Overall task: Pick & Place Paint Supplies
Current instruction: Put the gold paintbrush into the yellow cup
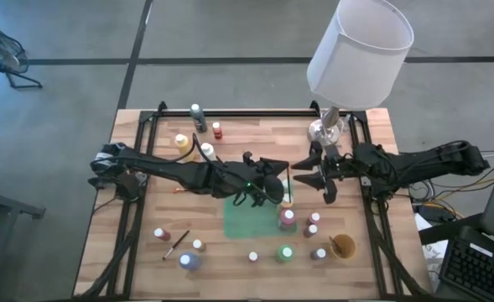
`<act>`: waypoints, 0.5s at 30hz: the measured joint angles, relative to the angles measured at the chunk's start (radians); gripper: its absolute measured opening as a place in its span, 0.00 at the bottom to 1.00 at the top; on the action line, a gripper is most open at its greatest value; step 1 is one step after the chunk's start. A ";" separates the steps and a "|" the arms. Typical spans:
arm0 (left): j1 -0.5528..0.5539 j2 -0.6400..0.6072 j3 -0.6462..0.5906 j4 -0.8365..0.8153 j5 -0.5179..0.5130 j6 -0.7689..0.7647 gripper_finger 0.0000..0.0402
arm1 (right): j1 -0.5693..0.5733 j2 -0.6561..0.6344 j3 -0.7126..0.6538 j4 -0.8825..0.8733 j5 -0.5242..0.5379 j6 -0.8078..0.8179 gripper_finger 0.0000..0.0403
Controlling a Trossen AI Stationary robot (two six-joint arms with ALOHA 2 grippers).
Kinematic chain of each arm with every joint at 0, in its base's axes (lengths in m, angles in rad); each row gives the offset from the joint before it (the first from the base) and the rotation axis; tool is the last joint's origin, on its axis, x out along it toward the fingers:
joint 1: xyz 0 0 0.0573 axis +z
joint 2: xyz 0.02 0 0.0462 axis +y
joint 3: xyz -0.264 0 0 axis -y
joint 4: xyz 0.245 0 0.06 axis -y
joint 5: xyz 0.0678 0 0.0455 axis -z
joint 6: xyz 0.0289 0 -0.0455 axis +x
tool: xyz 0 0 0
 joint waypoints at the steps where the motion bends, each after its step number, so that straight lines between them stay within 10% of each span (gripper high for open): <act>1: 0.000 0.000 0.000 0.000 0.000 0.000 0.00 | 0.000 0.013 0.015 -0.005 0.000 -0.007 0.43; 15: -0.007 -0.001 0.000 -0.001 -0.031 -0.010 0.00 | 0.000 0.158 0.178 -0.145 0.001 -0.065 0.37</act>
